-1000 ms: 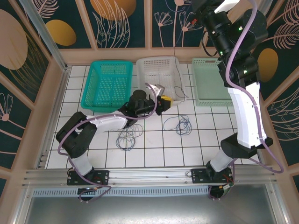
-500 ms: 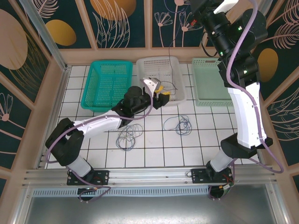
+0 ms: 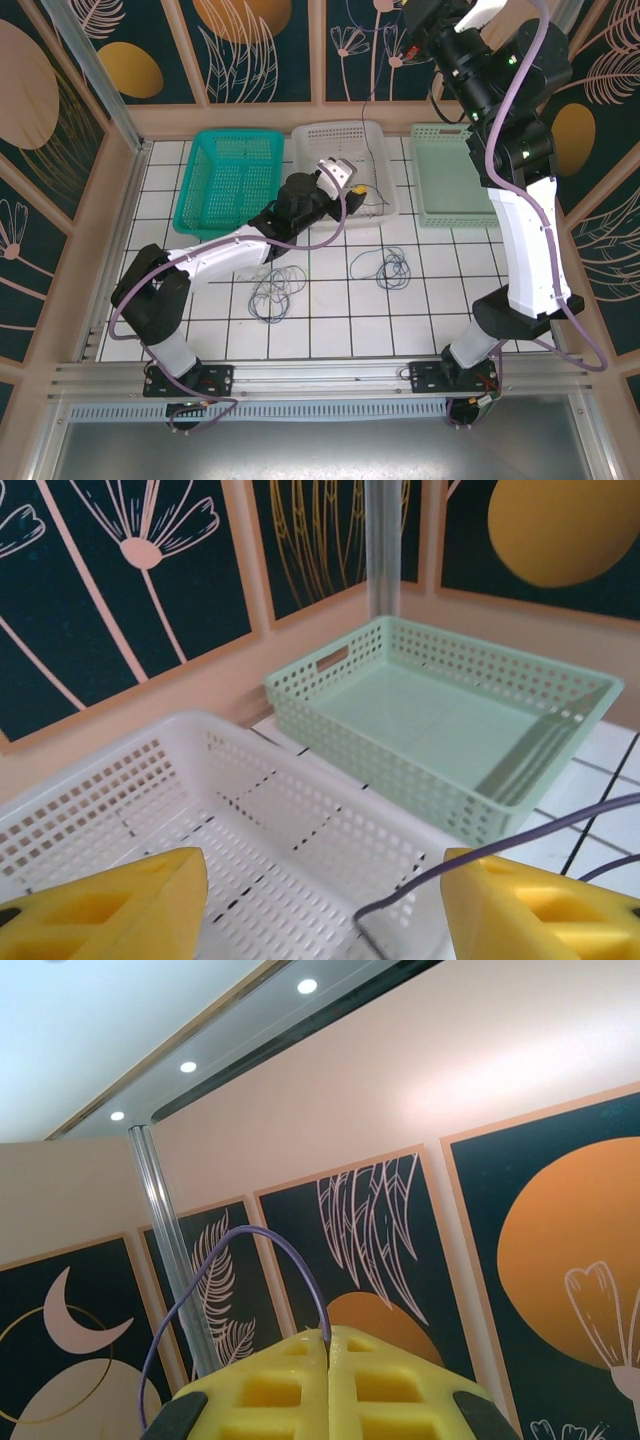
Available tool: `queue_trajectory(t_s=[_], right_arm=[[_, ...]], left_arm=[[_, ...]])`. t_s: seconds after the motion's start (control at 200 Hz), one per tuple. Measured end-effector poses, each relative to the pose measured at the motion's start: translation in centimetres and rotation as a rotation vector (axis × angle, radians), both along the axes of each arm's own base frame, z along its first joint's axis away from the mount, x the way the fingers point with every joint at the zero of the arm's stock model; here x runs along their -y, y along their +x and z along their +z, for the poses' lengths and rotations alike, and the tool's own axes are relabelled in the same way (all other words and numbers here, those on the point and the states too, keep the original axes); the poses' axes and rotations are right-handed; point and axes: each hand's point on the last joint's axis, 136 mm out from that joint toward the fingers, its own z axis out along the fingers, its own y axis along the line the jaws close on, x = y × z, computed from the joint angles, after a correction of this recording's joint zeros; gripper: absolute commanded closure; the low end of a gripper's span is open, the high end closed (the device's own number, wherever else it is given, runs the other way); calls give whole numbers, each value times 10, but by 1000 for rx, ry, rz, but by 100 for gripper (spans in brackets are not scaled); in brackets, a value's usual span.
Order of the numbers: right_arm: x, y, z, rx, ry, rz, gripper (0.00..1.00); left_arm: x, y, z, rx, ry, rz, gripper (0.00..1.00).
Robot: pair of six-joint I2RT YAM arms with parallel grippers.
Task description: Untangle the cables
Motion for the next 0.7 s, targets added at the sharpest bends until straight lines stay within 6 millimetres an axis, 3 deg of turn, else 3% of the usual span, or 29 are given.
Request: queue_trajectory(t_s=[0.205, 0.49, 0.535, 0.625, 0.701], right_arm=[[0, -6, 3, 10, -2, 17, 100], [-2, -11, 4, 12, 2, 46, 100], [-2, -12, 4, 11, 4, 48, 100], [-2, -12, 5, 9, 7, 49, 100], [-2, -13, 5, 8, 7, 49, 100]], left_arm=[[-1, 1, -1, 54, 63, -3, 35], [14, 8, -12, 95, 117, -50, 36], [16, 9, -14, 97, 125, -54, 41], [19, 11, -16, 99, 130, -62, 65], [21, 10, -15, 95, 120, -68, 80]])
